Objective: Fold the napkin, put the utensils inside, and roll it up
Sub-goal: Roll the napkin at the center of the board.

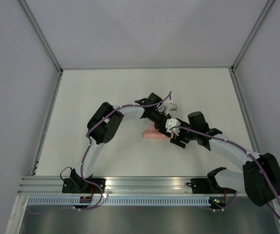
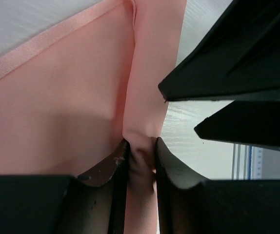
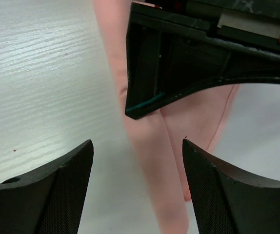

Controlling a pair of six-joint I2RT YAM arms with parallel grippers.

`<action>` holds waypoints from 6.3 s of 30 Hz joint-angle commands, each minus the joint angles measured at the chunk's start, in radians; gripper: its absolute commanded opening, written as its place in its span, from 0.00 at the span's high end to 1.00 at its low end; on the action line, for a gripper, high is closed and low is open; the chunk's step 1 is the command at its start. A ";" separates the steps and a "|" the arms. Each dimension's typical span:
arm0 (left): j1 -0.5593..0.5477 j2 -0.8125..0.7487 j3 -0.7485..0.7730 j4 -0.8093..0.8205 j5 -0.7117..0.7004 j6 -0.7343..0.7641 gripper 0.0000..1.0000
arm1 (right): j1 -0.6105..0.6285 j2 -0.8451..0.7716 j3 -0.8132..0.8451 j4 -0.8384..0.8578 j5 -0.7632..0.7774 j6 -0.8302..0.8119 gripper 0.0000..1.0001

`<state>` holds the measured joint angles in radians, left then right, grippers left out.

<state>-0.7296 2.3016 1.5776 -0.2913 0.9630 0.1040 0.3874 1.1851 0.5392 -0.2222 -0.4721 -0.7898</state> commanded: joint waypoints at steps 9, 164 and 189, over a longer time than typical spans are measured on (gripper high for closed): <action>0.004 0.088 -0.019 -0.141 -0.113 -0.029 0.80 | 0.168 0.128 -0.088 0.288 0.266 -0.022 0.27; -0.010 0.001 0.016 -0.223 -0.155 0.057 0.51 | 0.074 0.191 0.050 -0.011 0.112 -0.075 0.71; 0.065 -0.595 -0.546 0.490 -0.624 -0.141 0.46 | -0.024 0.576 0.480 -0.580 -0.120 -0.232 0.77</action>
<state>-0.6605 1.8091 1.1297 -0.0044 0.4812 0.0284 0.3855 1.6829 0.9596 -0.6540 -0.5388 -0.9604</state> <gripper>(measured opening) 0.542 0.247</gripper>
